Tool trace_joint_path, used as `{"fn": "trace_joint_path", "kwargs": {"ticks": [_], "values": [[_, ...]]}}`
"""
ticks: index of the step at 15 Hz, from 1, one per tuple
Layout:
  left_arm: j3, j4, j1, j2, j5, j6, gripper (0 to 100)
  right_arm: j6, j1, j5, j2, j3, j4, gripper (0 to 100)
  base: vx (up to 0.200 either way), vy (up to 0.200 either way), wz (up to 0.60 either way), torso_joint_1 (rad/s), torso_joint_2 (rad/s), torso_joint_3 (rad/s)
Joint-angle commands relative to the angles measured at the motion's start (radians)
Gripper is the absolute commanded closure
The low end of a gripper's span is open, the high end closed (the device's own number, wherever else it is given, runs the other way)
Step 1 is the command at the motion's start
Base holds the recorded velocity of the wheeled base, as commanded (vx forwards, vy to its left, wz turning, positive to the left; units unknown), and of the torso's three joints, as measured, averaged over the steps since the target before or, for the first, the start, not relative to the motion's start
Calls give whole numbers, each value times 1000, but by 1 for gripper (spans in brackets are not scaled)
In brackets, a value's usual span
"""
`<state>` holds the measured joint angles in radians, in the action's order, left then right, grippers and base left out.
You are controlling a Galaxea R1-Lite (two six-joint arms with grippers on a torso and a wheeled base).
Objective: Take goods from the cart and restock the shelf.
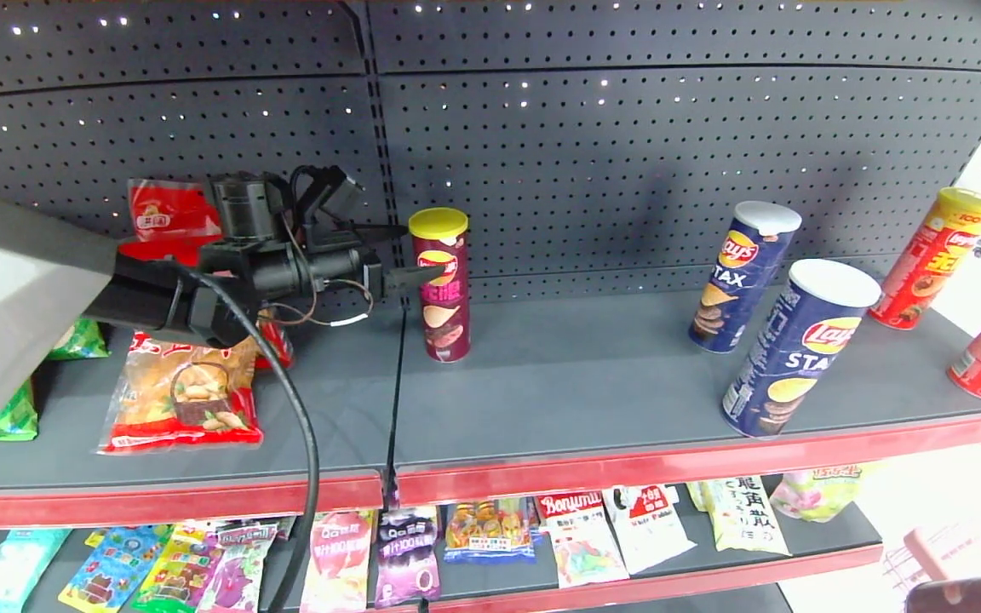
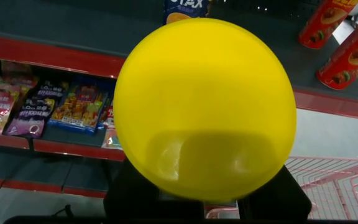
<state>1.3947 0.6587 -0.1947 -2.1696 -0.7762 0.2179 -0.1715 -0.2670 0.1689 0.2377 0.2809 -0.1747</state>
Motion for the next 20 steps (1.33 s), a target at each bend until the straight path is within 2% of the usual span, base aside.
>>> {"fn": "trace_joint_path", "kwargs": {"ticks": [1,3,7,15,20], "values": [[9,-1,0,-9,-20,0,0,0,5,0,0,0,0,100,0,0,0,0,0,0],[26,-1,0,-22,-34,0,0,-2,6,0,2,0,0,100,0,0,0,0,0,0],[121,2,-2,-87,-34,1,0,-2,6,0,3,1,0,100,0,0,0,0,0,0],[129,-8,-14,-104,-34,0,0,-2,6,0,5,8,0,100,0,0,0,0,0,0],[179,-22,-17,-131,-34,-2,0,-2,5,0,3,6,0,100,0,0,0,0,0,0]]}}
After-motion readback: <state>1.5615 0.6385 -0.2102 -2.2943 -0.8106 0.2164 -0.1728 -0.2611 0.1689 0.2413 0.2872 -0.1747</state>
